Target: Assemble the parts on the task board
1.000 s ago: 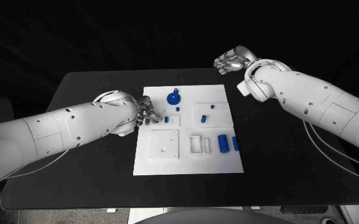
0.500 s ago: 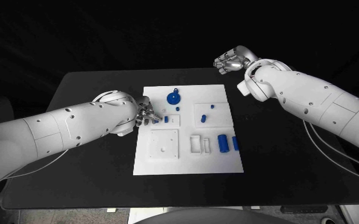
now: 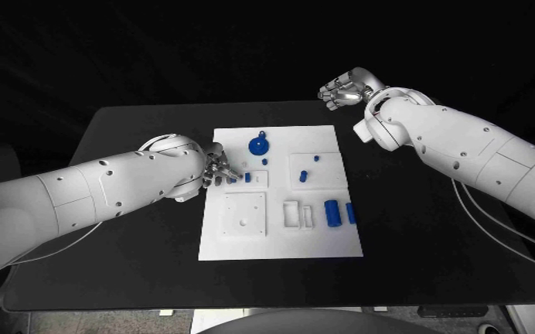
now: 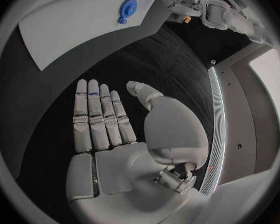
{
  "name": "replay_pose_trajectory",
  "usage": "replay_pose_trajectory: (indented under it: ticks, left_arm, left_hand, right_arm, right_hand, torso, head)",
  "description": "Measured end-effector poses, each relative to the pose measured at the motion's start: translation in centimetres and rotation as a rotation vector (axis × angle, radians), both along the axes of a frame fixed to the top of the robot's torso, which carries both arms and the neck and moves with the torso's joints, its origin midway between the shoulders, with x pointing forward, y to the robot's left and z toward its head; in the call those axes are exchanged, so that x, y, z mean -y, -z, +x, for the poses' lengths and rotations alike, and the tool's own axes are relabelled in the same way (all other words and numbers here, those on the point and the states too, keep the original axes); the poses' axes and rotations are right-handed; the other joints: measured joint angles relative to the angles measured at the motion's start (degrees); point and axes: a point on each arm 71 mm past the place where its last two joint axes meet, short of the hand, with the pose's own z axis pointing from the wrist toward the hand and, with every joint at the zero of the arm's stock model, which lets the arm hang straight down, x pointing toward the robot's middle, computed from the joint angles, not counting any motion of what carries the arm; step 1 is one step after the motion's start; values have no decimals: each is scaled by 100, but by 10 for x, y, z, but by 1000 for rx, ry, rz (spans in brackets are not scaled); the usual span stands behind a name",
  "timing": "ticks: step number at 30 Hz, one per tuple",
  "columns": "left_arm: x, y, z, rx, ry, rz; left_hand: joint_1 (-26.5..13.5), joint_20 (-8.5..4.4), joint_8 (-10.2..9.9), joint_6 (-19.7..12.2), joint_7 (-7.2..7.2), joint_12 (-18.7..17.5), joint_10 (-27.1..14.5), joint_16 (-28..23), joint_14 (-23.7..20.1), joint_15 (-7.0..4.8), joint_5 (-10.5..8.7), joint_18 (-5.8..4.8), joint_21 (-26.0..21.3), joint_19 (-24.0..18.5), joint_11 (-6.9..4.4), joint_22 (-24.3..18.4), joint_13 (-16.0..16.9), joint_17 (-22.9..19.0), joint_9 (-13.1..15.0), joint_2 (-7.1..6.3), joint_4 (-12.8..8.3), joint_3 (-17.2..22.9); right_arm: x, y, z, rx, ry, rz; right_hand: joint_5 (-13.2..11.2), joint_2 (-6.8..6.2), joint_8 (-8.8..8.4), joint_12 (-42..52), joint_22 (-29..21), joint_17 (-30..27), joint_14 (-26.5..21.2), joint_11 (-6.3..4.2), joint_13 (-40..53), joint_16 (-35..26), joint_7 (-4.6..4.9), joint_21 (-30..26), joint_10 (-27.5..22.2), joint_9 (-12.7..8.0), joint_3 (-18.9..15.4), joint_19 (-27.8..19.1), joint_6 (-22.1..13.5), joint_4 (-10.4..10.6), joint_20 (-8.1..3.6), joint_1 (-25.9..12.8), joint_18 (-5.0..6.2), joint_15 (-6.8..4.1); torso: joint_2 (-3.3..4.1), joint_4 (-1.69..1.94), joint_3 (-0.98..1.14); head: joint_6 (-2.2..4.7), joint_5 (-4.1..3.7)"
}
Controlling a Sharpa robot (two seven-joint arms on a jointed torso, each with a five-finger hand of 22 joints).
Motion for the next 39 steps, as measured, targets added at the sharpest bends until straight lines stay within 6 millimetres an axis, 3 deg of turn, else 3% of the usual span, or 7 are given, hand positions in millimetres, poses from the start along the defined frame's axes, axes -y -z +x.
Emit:
replay_pose_trajectory:
  ticks: [1, 22, 29, 36, 39]
  left_arm:
    - [0, 0, 0, 0, -1, 1]
    - [-5, 0, 4, 10, -5, 26]
    - [-6, 0, 4, 10, -7, 32]
    - [-8, 0, 4, 11, -10, 32]
    - [-11, 0, 4, 12, -14, 32]
  left_hand:
    - [0, 0, 0, 0, -2, 0, 0, 0, 0, 0, 0, -42, 18, 0, 0, 0, 0, 0, -4, 0, 16, -16]
    - [-32, -42, 0, 13, 11, 0, 0, -1, 0, 0, -90, -32, 20, 0, 0, -1, -1, -45, -3, -229, 189, -179]
    - [-114, -41, 0, 13, 11, 0, 0, -1, 0, 0, -181, -31, 20, 0, 1, 3, -2, -51, -2, -401, 390, -113]
    - [-138, -41, 0, 33, 31, 0, 0, -1, 0, 0, -202, -30, 20, 0, 1, 2, -2, -44, 4, -425, 423, -99]
    - [-165, -41, 0, 33, 31, 0, 0, -1, 0, 0, -441, -29, 20, 0, 1, 2, -2, -29, 10, -515, 537, -43]
  right_arm:
    - [0, 0, 0, 0, 0, 0]
    - [0, 0, 0, 0, 0, 0]
    - [0, 0, 0, 0, 0, 0]
    - [0, 0, 0, 0, 1, 0]
    - [0, 0, 0, -1, 1, 0]
  right_hand:
    - [0, 0, 0, 0, 0, 0, 0, 0, 0, 0, 15, 0, 0, 0, -11, 0, -14, -11, 0, 0, 0, 0]
    - [0, 0, 0, 0, 0, 0, 1, 0, 0, 0, 20, 0, 0, 0, -16, 0, -20, -16, 0, 0, 0, -1]
    - [0, 0, 0, 0, 0, 0, -20, 0, 0, 0, 20, 0, 0, 0, -16, 0, -20, -16, 0, 0, 0, 19]
    - [0, 0, 0, 0, 0, 0, -21, 0, 0, 0, 20, 0, 0, 0, -16, 0, -20, -16, 0, 0, 0, 20]
    - [0, 0, 0, 0, 0, 0, -21, 0, 0, 0, 20, 0, 0, 0, -16, 1, -20, -16, 0, 0, 0, 20]
  torso:
    - [0, 0, 1]
    - [-2, 3, 1]
    - [-2, 0, 1]
    - [-3, -1, 1]
    - [-3, -1, 0]
  head:
    - [0, 0]
    - [-19, -17]
    - [-16, -14]
    - [-14, -21]
    - [-13, -27]
